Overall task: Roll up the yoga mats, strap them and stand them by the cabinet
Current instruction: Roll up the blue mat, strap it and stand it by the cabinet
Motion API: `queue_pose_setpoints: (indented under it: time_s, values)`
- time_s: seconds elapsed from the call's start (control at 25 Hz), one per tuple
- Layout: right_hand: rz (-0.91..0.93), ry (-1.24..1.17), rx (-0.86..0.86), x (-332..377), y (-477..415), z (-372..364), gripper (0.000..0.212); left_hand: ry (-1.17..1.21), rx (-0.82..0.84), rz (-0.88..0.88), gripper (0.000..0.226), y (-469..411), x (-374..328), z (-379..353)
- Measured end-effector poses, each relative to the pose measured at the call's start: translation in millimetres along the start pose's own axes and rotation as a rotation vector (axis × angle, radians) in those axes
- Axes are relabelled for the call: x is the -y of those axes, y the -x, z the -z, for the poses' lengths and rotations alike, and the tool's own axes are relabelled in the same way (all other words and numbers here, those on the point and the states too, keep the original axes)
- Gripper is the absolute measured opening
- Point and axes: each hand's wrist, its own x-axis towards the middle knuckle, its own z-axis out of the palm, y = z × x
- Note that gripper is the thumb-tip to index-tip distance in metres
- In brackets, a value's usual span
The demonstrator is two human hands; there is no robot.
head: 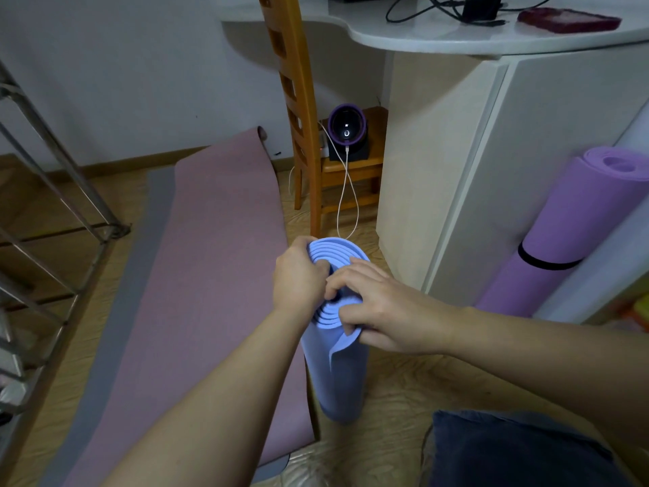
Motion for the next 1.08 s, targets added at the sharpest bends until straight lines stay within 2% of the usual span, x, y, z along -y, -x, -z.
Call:
queue_pose_setpoints:
  time_s: [0.2, 0.32, 0.52, 0.64, 0.72, 0.8, 0.88, 0.96, 1.08]
  values:
    - [-0.08, 0.026, -0.049, 1, 7, -13, 0.011, 0.043, 0.013, 0.011, 0.036, -5, 1, 1]
    - [-0.238, -0.035, -0.039, -3, 11, -14, 0.034, 0.119, 0.081, 0.013, 0.038, -7, 3, -1]
    - [-0.361, 0.129, 0.051, -1, 14, -18, 0.064, 0.196, 0.256, -0.003, 0.048, -10, 5, 4]
    - [-0.467, 0.015, 0.047, -2, 10, -12, 0.071, 0.197, 0.337, -0.161, 0.032, 3, 12, 9]
    - [-0.474, -0.002, 0.014, -8, 14, -11, 0.065, 0.023, 0.324, -0.361, 0.026, 21, 19, 13]
    - [-0.484, -0.02, -0.032, -11, 21, -13, 0.062, -0.342, 0.354, -0.579, 0.059, 35, 24, 19]
    - [-0.481, -0.023, -0.082, -8, 24, -17, 0.062, -0.668, 0.37, -0.693, 0.083, 37, 24, 22]
    - [-0.47, -0.008, -0.126, -3, 25, -20, 0.06, -0.766, 0.391, -0.731, 0.084, 33, 20, 24]
    - [-0.486, -0.031, -0.143, -1, 31, -18, 0.054, -0.788, 0.439, -0.832, 0.082, 28, 12, 24]
